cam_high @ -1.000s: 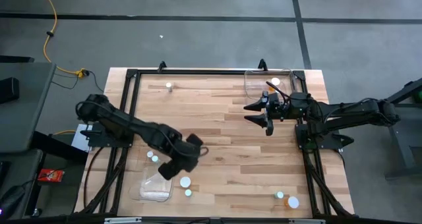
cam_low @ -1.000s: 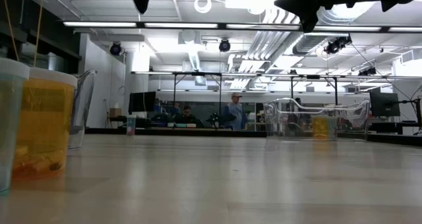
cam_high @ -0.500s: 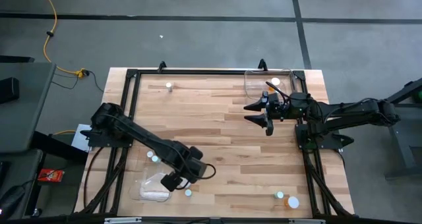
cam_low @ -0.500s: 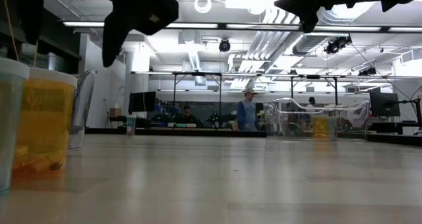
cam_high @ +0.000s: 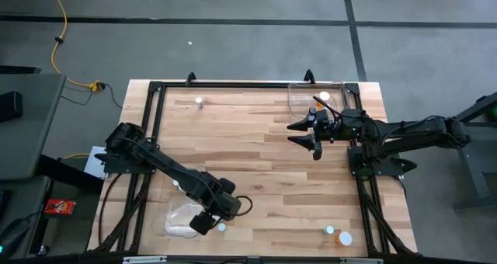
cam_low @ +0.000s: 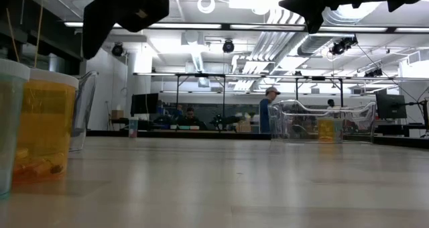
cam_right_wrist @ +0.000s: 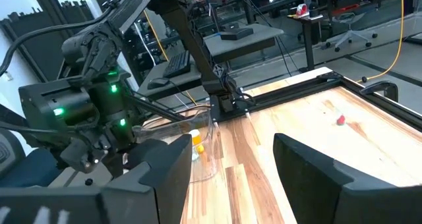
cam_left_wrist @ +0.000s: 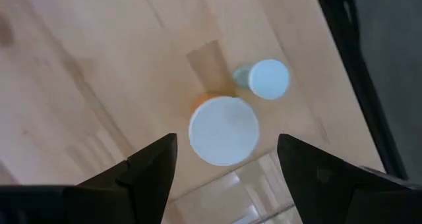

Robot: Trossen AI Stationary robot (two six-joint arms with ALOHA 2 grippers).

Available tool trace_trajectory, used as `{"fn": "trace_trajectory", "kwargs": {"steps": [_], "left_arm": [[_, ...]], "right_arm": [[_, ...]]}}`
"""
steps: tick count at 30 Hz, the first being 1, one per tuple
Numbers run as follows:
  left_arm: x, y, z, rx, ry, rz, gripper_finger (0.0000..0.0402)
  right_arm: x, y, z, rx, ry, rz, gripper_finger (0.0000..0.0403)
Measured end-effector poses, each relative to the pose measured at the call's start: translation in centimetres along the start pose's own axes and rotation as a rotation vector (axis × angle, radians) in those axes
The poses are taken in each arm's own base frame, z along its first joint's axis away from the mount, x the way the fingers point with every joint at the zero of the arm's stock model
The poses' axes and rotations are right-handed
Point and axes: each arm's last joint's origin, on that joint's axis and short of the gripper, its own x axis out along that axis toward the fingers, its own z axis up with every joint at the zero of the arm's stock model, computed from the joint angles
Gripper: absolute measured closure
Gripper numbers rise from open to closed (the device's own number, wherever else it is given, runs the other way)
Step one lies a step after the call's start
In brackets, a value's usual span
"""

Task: Pick and place medicine bottles into bin by pill shape (circle, oval)
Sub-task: Put the large orange capsule bottle into the top transparent bin

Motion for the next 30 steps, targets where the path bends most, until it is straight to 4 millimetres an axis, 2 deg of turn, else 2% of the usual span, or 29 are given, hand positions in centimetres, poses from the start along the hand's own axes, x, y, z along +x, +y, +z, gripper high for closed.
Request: {"fn": "trace_trajectory", "kwargs": {"steps": [5, 15, 21, 30], "left_arm": [[0.1, -0.4, 0.0, -0.013, -0.003, 0.063, 0.0149], [0.3, -2.8, -0.2, 0.019, 0.001, 0.075, 0.0149], [0.3, -2.5, -0.1, 0.007, -0.008, 0.147, 0.0149], [1.2, -2.4, -0.6, 0.006, 0.006, 0.114, 0.0149]], "right_arm": [[0.0, 0.0, 0.0, 0.000, 0.000, 0.000, 0.0197], [0.0, 0.0, 0.0, 0.000, 0.001, 0.000, 0.0197], [0.0, 0.0, 0.0, 0.000, 0.001, 0.000, 0.0197], [0.0, 0.0, 0.0, 0.000, 0.004, -0.001, 0.0197]]}}
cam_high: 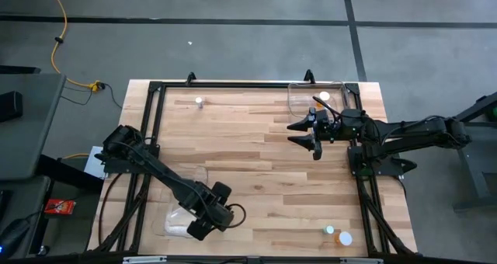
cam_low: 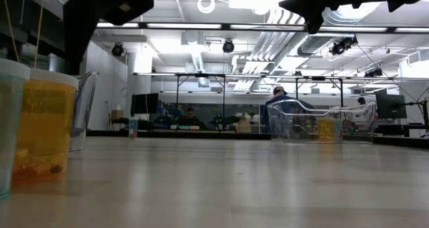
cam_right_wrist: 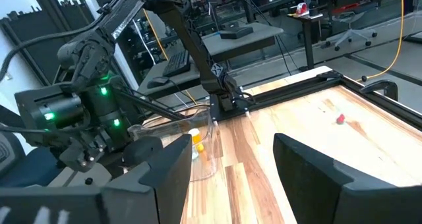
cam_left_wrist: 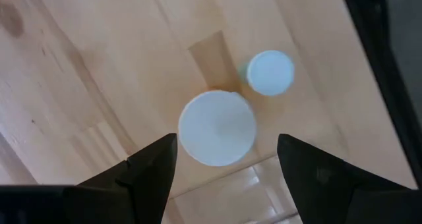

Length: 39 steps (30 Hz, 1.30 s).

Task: Pick and place medicine bottles into bin by pill shape (circle, oval)
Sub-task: Put the large orange capsule bottle into the top transparent bin

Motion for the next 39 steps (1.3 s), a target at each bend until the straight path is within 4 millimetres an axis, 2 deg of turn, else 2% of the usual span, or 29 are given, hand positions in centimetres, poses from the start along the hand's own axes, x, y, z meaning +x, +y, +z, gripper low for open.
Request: {"fn": "trace_trajectory", "kwargs": {"steps": [9, 24, 30, 34, 39], "left_arm": [[0.3, 0.1, 0.1, -0.007, -0.019, 0.012, 0.0149], [3.0, -0.1, 0.4, 0.027, 0.034, 0.003, 0.0149], [3.0, 0.2, 0.6, 0.033, 0.024, 0.006, 0.0150], [3.0, 0.2, 0.6, 0.052, 0.023, 0.008, 0.0167], [3.0, 0.6, 0.6, 0.045, 0.022, 0.009, 0.0208]], "right_arm": [[0.0, 0.0, -0.1, 0.000, 0.007, -0.002, 0.0197], [0.0, -0.1, -0.3, 0.002, 0.034, -0.010, 0.0197], [0.0, -0.1, -0.3, 0.002, 0.035, -0.011, 0.0197], [0.0, -0.1, -0.3, 0.002, 0.035, -0.011, 0.0197], [0.0, -0.1, -0.3, 0.002, 0.035, -0.011, 0.0197]]}}
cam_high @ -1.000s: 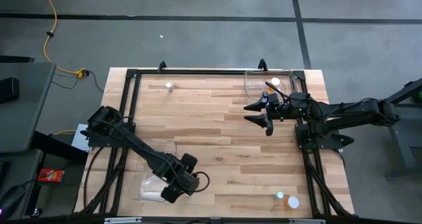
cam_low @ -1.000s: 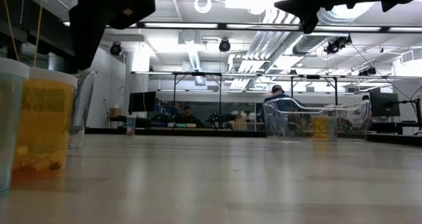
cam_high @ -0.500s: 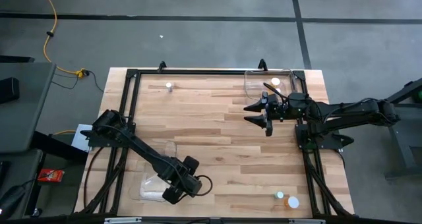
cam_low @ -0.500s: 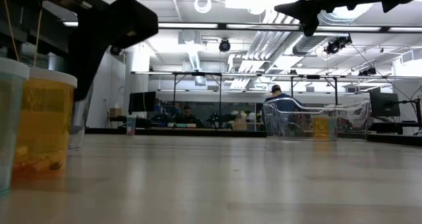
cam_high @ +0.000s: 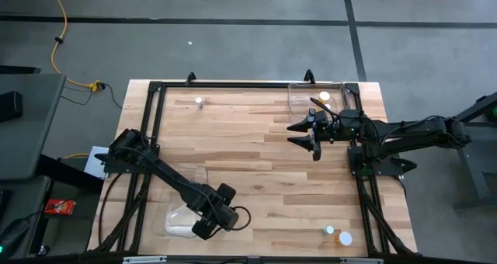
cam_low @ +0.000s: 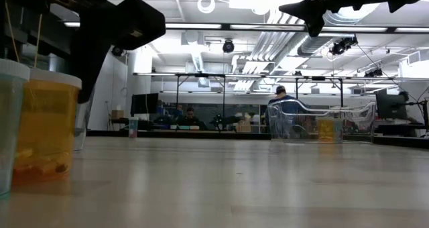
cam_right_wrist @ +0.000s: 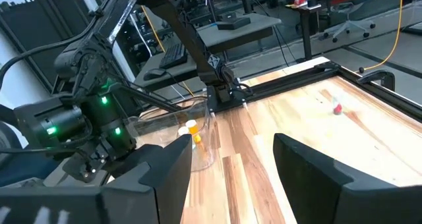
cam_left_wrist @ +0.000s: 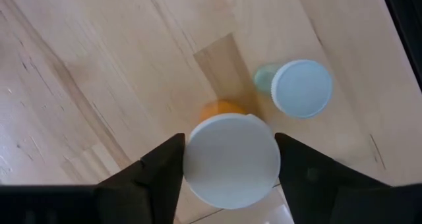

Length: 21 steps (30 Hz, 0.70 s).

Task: Pick and place medicine bottles into bin by pill shape (circle, oval)
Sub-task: Put the large orange capsule bottle into the top transparent bin

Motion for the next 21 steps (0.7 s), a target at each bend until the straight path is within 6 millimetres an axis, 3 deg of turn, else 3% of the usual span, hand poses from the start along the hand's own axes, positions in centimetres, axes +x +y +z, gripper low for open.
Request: {"fn": "trace_trajectory", "kwargs": {"steps": [5, 10, 15, 21], "left_arm": [[-0.3, 1.1, -0.1, -0.026, 0.003, 0.021, 0.0216], [-3.0, 3.1, -0.9, -0.062, -0.021, 0.056, 0.0206], [-8.0, 6.1, -2.1, -0.153, -0.164, 0.147, 0.0205], [-14.8, 10.3, -3.7, -0.335, -0.516, 0.293, 0.0205]], "right_arm": [[0.0, 0.0, 0.0, 0.000, 0.000, 0.000, 0.0197], [0.0, 0.0, 0.0, 0.000, -0.002, 0.000, 0.0197], [0.0, 0.0, 0.1, 0.000, -0.008, 0.002, 0.0197], [0.0, 0.0, 0.1, -0.001, -0.009, 0.002, 0.0197]]}}
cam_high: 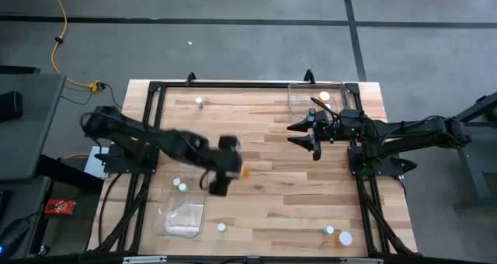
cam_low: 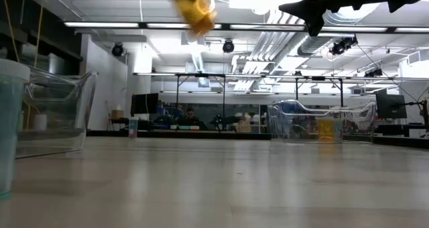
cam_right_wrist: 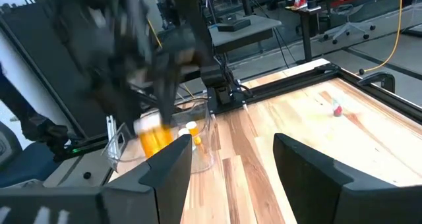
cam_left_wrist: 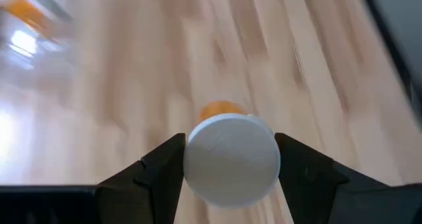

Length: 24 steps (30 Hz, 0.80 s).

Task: Pick and place medicine bottles into bin by pill shape (circle, oval)
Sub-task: Put the large orange capsule bottle into the top transparent bin

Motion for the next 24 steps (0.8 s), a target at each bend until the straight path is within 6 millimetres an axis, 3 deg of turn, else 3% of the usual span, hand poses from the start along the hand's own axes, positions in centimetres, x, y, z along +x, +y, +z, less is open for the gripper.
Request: {"fn": "trace_trajectory", "kwargs": {"steps": [3, 8, 13, 24], "left_arm": [[-1.5, 2.4, 0.2, -0.096, -0.170, 0.041, 0.0205], [-2.1, 5.1, -2.2, -0.248, -0.319, 0.090, 0.0204], [-1.2, 5.6, -4.6, -0.340, -0.395, 0.082, 0.0204], [-0.3, 5.8, -5.3, -0.356, -0.445, 0.075, 0.0204]], "right_arm": [[0.0, 0.1, 0.1, -0.001, -0.007, 0.006, 0.0197], [0.0, 0.4, 0.1, -0.003, -0.012, 0.021, 0.0197], [0.1, 0.5, 0.0, -0.003, -0.012, 0.029, 0.0197], [1.3, 0.4, -0.1, 0.024, -0.007, 0.026, 0.0197]]}}
